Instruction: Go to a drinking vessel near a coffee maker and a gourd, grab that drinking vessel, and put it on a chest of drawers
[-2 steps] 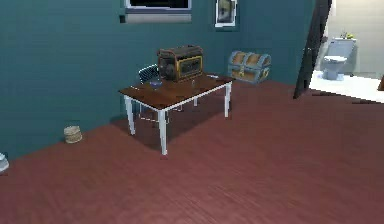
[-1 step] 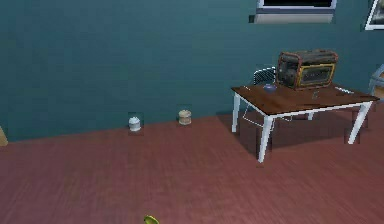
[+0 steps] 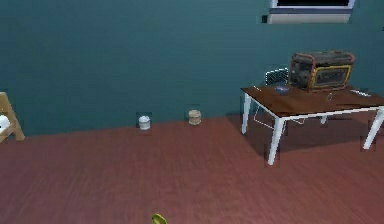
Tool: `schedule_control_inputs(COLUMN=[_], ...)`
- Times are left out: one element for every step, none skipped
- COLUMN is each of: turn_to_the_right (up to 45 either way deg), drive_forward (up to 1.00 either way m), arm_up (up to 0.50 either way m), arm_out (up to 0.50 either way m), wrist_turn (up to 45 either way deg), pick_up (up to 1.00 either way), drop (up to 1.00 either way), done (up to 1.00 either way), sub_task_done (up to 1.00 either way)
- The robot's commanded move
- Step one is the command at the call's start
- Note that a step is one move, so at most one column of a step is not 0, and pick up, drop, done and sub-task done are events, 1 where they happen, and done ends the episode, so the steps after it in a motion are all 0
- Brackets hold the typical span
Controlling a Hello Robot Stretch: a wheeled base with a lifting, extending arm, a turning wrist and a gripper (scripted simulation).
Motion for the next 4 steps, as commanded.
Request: schedule_control_inputs(turn_to_the_right=[45.0,45.0,45.0,9.0], drive_forward=[0.0,0.0,0.0,0.0], arm_up=[0.0,0.0,0.0,0.0], arm_out=[0.0,0.0,0.0,0.0], wrist_turn=[0.0,0.0,0.0,0.0], pick_up=[0.0,0.0,0.0,0.0], drop=[0.0,0.0,0.0,0.0], done=[0.0,0.0,0.0,0.0], sub_task_done=[0.0,0.0,0.0,0.0])
